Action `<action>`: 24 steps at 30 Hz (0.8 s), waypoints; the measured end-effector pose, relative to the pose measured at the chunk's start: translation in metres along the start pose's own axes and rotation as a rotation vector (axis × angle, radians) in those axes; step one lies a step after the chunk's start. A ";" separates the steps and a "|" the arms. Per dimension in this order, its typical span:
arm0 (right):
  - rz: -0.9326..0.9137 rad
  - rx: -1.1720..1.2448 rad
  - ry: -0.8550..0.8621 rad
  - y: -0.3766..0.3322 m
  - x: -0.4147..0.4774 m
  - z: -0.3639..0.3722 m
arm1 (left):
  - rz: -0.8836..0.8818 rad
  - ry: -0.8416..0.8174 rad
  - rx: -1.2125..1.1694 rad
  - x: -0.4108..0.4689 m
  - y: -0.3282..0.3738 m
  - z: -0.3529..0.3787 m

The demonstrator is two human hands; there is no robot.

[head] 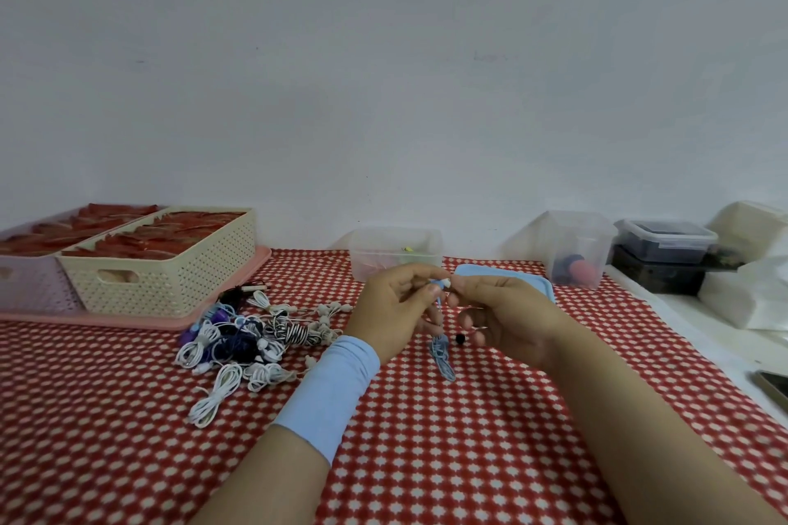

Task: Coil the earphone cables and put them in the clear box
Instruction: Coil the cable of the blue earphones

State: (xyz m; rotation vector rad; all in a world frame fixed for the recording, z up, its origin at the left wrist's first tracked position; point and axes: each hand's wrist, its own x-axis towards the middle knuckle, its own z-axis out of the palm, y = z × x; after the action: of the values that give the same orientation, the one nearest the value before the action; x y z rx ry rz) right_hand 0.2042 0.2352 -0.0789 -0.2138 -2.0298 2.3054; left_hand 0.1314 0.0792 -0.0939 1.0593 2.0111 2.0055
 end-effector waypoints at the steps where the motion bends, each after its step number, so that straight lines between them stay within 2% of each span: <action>1: 0.009 0.002 -0.006 -0.001 -0.001 0.000 | -0.003 -0.011 -0.005 0.000 0.000 0.000; 10: 0.067 0.026 -0.018 -0.005 -0.005 -0.002 | -0.046 -0.053 -0.045 0.001 0.001 -0.001; 24: 0.153 -0.081 -0.016 -0.006 -0.006 -0.002 | -0.067 -0.110 -0.091 -0.001 -0.004 -0.007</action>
State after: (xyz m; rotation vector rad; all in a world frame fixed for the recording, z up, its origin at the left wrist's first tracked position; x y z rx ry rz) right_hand 0.2105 0.2367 -0.0731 -0.3695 -2.1886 2.3186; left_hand 0.1268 0.0733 -0.0967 1.0444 1.8579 1.9407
